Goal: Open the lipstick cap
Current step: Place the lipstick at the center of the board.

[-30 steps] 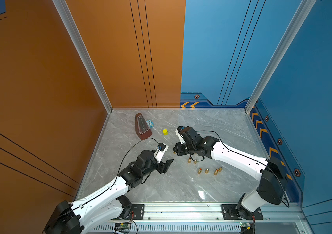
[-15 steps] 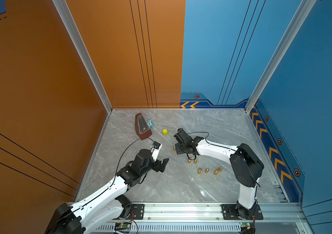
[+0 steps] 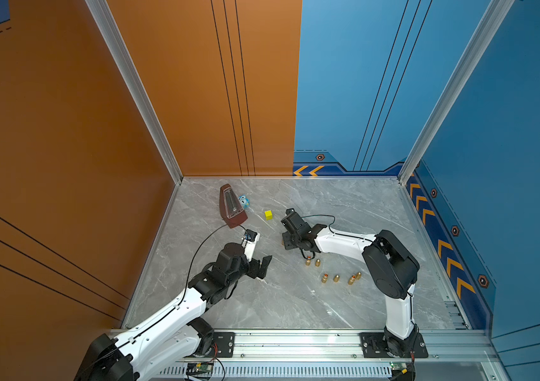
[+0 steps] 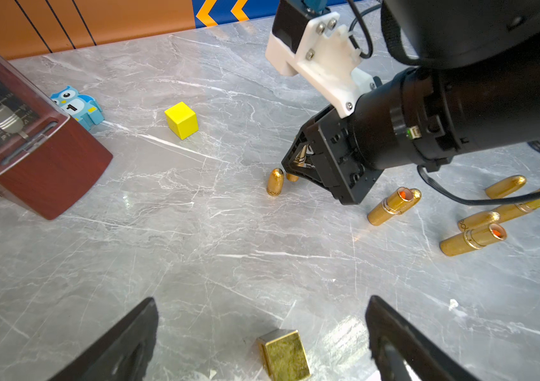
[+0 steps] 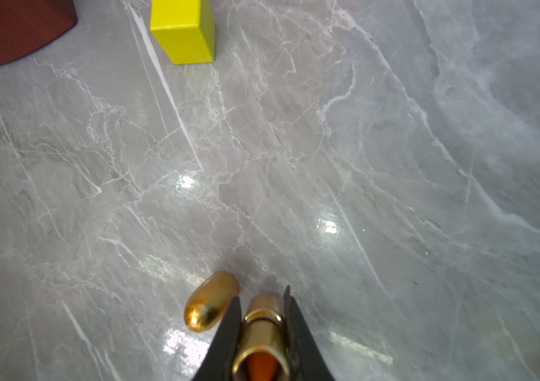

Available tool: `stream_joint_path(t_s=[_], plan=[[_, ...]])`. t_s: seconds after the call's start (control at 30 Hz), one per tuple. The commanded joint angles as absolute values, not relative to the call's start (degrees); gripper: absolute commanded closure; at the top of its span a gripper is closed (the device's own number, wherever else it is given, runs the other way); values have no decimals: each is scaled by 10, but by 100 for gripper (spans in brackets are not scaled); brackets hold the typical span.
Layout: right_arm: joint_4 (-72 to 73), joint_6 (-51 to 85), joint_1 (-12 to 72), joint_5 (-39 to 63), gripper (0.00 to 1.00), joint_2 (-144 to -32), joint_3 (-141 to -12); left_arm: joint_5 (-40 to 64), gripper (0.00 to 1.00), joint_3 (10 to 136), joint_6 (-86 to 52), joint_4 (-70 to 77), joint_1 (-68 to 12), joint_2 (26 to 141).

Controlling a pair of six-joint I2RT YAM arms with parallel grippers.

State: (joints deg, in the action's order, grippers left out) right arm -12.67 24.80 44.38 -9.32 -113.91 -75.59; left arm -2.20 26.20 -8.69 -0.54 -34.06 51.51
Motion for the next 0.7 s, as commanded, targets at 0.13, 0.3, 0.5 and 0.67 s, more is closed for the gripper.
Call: stream_joint_path(t_s=[0.13,0.3,0.5,0.67], plan=[[-93,230,439,-111,84,-1150,-735,-21,1,250,-92,11,-331,509],[-92,228,440,-115,84,-1153,-732,-18,1,251,-95,11,-330,505],[-87,225,441,-120,83,-1154,-723,-17,1,249,-96,12,-330,501],[-84,223,442,-117,79,-1155,-716,-16,1,248,-97,13,-329,504]])
